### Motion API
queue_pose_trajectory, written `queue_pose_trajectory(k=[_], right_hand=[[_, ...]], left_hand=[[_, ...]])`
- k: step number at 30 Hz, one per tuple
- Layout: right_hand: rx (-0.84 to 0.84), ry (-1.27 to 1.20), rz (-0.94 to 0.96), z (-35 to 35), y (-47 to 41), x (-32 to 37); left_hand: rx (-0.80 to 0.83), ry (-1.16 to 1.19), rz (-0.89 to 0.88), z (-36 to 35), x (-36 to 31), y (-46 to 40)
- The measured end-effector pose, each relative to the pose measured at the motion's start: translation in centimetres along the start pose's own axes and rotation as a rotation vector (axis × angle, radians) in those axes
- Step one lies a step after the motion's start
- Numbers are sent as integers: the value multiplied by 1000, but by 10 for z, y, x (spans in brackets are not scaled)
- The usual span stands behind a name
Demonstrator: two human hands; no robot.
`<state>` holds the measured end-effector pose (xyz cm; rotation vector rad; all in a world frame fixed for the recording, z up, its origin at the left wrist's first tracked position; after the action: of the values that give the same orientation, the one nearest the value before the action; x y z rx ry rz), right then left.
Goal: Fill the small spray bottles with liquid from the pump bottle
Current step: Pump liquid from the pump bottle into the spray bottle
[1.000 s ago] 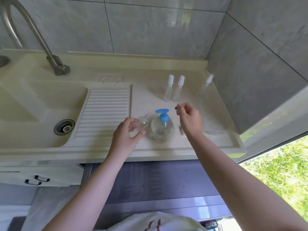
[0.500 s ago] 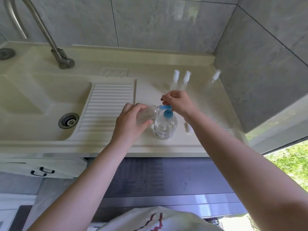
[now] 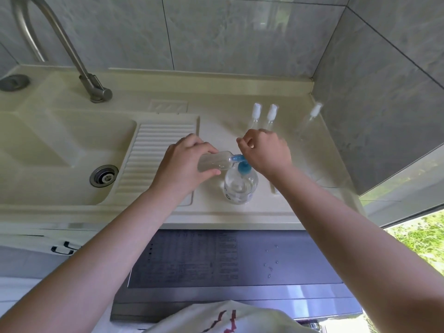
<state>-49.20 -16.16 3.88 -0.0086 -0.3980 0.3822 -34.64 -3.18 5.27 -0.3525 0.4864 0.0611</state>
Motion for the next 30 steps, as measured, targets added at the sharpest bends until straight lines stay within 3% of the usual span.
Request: queue_pose_trajectory(k=[9, 30], right_hand=[[-114, 370, 159, 12, -5, 17], [-112, 480, 178, 9, -7, 29]], left_hand=[[102, -162, -41, -1, -7, -3], [142, 95, 48, -5, 6, -12]])
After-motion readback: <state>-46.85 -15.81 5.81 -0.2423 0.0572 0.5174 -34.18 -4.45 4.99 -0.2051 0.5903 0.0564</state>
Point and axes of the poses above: each hand's wrist, its own y-axis away from the middle knuckle, its own z-axis out of the back of the hand, x = y × z, the point moved 7 cm from there along -y, towards the middle knuckle, and after that the axes turned 4 degrees about -z, right-handed, at the moved point
